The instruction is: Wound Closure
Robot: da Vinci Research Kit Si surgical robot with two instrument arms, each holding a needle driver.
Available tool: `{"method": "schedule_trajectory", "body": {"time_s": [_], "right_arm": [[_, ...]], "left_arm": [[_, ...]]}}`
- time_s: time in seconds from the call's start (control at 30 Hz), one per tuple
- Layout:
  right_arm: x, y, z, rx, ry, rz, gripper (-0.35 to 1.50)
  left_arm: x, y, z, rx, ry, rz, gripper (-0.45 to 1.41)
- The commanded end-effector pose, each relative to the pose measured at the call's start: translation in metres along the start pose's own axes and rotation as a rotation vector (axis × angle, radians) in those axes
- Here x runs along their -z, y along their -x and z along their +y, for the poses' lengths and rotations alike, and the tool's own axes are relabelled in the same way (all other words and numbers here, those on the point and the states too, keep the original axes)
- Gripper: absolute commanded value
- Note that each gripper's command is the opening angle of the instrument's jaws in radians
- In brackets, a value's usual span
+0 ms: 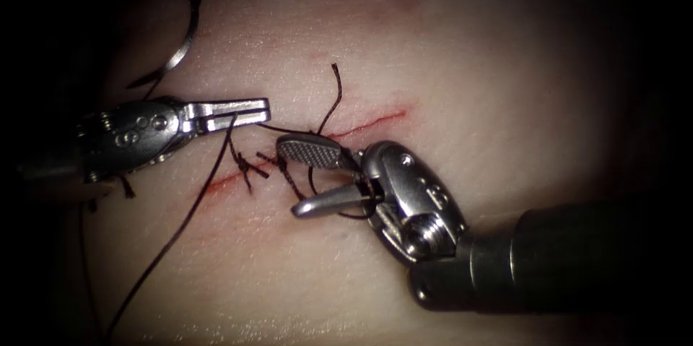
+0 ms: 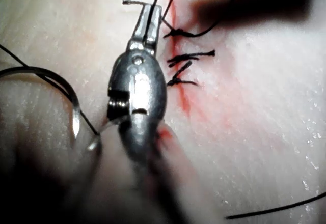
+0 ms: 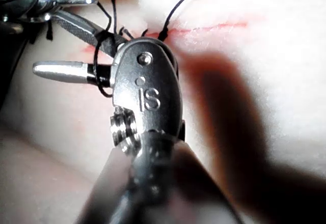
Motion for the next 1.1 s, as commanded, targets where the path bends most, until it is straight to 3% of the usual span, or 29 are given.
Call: {"method": "schedule_trajectory", "body": {"time_s": [0.03, 0.13, 0.17, 0.3, 0.43, 0.53, 0.8, 0.9, 0.97, 1.0, 1.1], "right_arm": [[-0.0003, 0.0006, -0.0001, -0.004, 0.014, 0.013, 0.44], [0.0004, -0.0002, 0.0003, -0.005, 0.088, 0.029, 0.44], [0.0012, -0.0006, 0.0009, 0.013, 0.178, -0.026, 0.63], [0.0017, -0.0005, 0.0016, 0.057, 0.268, -0.098, 0.76], [0.0018, -0.0007, 0.0021, 0.146, 0.344, -0.179, 0.74], [0.0018, -0.001, 0.0023, 0.201, 0.379, -0.207, 0.66], [0.0019, -0.002, 0.0028, 0.289, 0.478, -0.221, 0.66], [0.0023, -0.002, 0.0033, 0.298, 0.536, -0.269, 0.68], [0.0025, -0.0019, 0.0036, 0.283, 0.566, -0.276, 0.74], [0.0026, -0.0016, 0.0038, 0.247, 0.603, -0.28, 0.91], [0.0024, -0.001, 0.0039, 0.203, 0.628, -0.296, 0.99]], "left_arm": [[-0.0006, 0.0009, 0.0002, -0.007, 0.001, -0.003, -0.45], [-0.0005, 0.0021, 0.0019, -0.03, 0.004, -0.012, -0.45], [-0.0004, 0.0029, 0.0031, -0.023, 0.005, -0.017, -0.45], [-0.0006, 0.0035, 0.0047, -0.022, 0.008, -0.014, -0.45], [-0.0008, 0.0033, 0.0059, -0.026, 0.015, -0.022, -0.45], [-0.001, 0.0028, 0.0067, -0.025, 0.023, -0.022, -0.45], [-0.0014, 0.0011, 0.0085, -0.022, 0.034, -0.041, -0.45], [-0.0017, 0.0003, 0.0091, -0.023, 0.019, -0.077, -0.45], [-0.0019, 0.0001, 0.0091, -0.02, 0.013, -0.082, -0.45], [-0.0022, -0.0004, 0.0088, -0.02, 0.007, -0.093, -0.45], [-0.0025, -0.0009, 0.0082, -0.016, 0.002, -0.098, -0.45]]}}
